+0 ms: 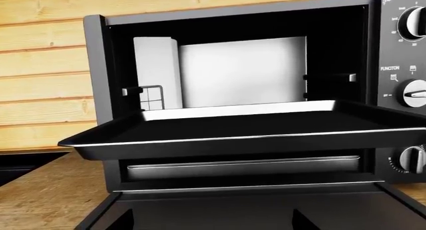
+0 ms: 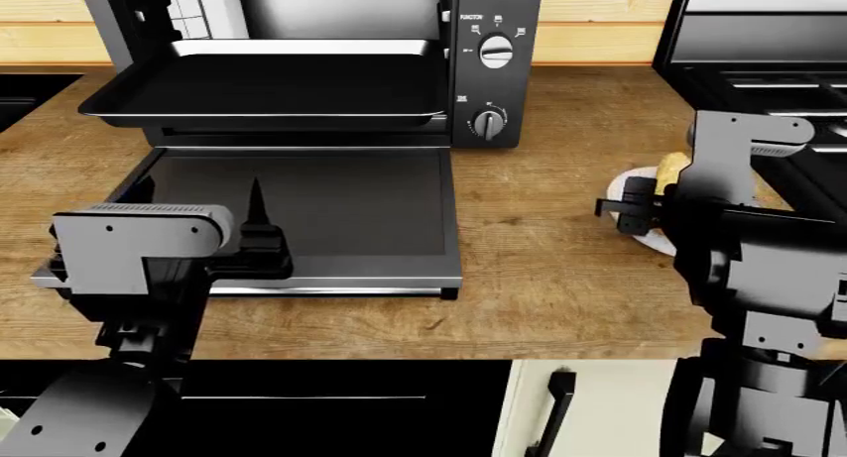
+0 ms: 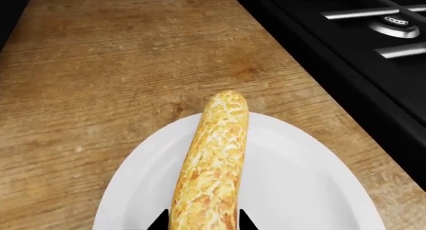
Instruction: Place the baguette on the tray of the toaster oven.
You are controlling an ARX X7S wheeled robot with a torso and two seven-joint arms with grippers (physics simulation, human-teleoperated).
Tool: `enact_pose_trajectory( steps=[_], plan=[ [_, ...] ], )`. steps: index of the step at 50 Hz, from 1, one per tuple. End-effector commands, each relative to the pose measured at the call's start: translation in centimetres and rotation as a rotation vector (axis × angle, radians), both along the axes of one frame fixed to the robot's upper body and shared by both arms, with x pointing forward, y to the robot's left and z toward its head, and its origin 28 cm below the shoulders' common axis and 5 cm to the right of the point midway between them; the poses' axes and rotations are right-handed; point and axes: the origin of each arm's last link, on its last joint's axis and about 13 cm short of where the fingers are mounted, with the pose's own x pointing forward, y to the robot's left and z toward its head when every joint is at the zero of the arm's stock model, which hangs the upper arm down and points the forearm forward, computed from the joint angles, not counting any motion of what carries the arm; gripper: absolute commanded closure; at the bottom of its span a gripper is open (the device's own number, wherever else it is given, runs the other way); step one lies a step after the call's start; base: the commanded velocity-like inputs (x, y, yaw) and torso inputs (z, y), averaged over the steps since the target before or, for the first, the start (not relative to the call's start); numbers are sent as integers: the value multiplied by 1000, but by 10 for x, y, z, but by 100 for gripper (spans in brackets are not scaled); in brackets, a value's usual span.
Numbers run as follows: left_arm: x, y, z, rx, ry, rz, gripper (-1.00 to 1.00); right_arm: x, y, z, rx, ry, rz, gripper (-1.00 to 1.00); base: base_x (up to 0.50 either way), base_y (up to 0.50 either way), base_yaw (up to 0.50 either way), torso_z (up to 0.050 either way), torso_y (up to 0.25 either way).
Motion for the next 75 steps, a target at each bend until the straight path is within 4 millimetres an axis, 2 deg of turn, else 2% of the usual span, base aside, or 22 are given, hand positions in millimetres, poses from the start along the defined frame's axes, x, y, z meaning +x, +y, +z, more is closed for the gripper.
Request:
enact_pose_trajectory(
  steps=[1, 9, 21, 30, 34, 36, 38, 40, 47, 54, 64, 75],
  plan=[
    [0, 0, 0, -1, 1, -1, -100, 0, 2, 1, -1, -6, 8, 100, 0, 0, 0, 0, 0],
    [0, 0, 0, -3, 3, -2, -100, 0, 2, 3, -16, -11, 3, 100, 0, 0, 0, 0, 0],
    [0, 0, 0, -6, 2, -3, -100, -9, 8, 34, -155, -76, 20, 100, 0, 0, 0, 0, 1],
    [-1, 1, 1, -9, -1, 1, -100, -34, 22, 55, -244, -142, 149, 100, 0, 0, 0, 0, 0],
    [-2, 1, 1, -11, -3, 2, -100, -39, 24, 66, -255, -196, 194, 100, 0, 0, 0, 0, 0],
    [-2, 1, 2, -12, -3, 1, -100, -46, 12, 77, -287, -222, 88, 100, 0, 0, 0, 0, 0],
    [-2, 0, 1, -12, -2, 1, -100, -53, 17, 82, -284, -239, 49, 100, 0, 0, 0, 0, 0],
    [-2, 1, 1, -13, -3, 2, -100, -63, 29, 86, -195, -252, 241, 100, 0, 0, 0, 0, 0],
    [-2, 0, 2, -12, -2, 2, -100, -71, 35, 101, -200, -292, 291, 100, 0, 0, 0, 0, 0],
    [-1, 1, 2, -11, -3, 3, -100, -71, 48, 116, -156, -345, 406, 100, 0, 0, 0, 0, 0],
    [-2, 0, 2, -11, -2, -1, -100, -55, 62, 133, -146, -372, 532, 100, 0, 0, 0, 0, 0],
    [-2, 1, 1, -11, 1, 0, -100, -36, 77, 141, -130, -373, 642, 100, 0, 0, 0, 0, 0]
  ],
)
